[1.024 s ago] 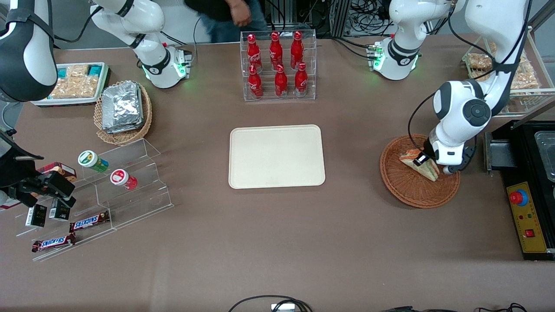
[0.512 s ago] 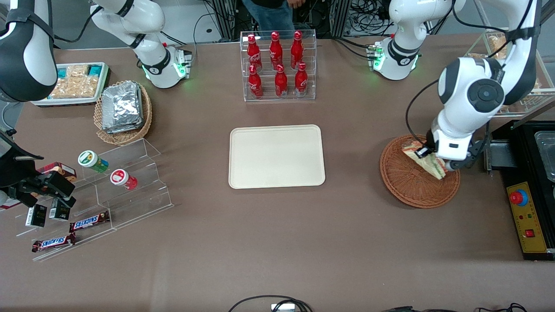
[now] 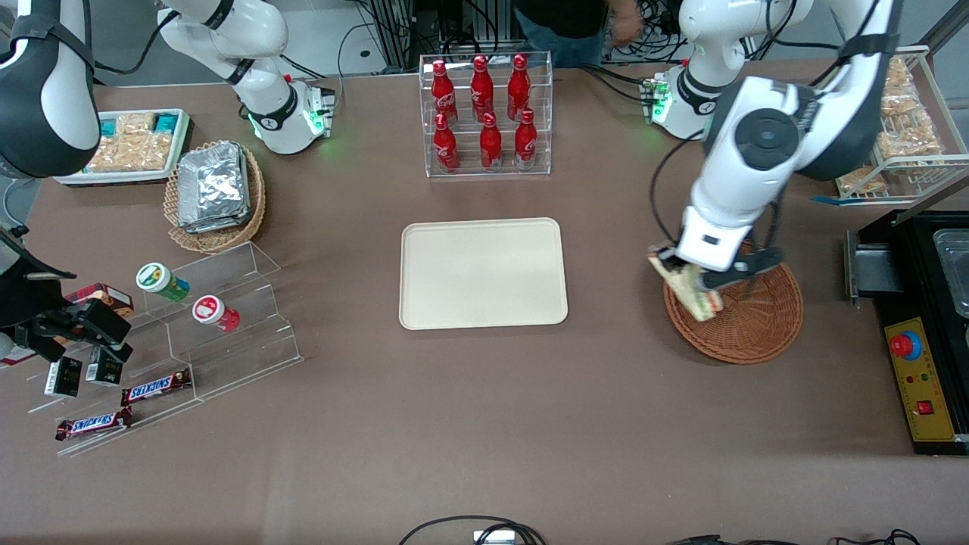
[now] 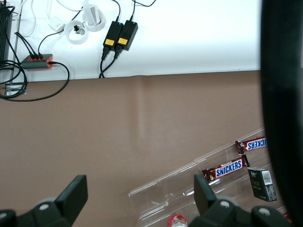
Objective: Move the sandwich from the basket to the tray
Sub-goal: 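Lift the sandwich and carry it toward the cream tray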
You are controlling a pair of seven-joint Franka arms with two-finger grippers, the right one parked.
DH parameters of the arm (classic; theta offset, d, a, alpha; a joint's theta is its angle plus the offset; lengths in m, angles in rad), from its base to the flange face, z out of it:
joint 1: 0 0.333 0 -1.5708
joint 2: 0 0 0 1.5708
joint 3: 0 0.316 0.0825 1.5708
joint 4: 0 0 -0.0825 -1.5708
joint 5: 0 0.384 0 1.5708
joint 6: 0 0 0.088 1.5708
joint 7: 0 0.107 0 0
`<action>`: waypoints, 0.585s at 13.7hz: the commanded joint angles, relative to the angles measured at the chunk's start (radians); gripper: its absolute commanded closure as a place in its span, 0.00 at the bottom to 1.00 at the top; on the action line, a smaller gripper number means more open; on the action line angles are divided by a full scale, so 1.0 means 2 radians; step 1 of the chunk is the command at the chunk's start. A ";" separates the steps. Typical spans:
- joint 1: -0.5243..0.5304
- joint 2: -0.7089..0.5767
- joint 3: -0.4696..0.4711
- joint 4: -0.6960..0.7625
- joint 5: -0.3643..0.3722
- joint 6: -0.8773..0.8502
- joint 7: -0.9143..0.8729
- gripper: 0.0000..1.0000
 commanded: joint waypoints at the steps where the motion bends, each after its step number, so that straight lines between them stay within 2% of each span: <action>1: 0.001 0.031 -0.041 0.035 0.016 -0.008 0.015 1.00; 3: -0.026 0.047 -0.050 0.036 0.044 -0.004 0.015 1.00; 8: -0.099 0.109 -0.050 0.037 0.074 0.041 0.009 1.00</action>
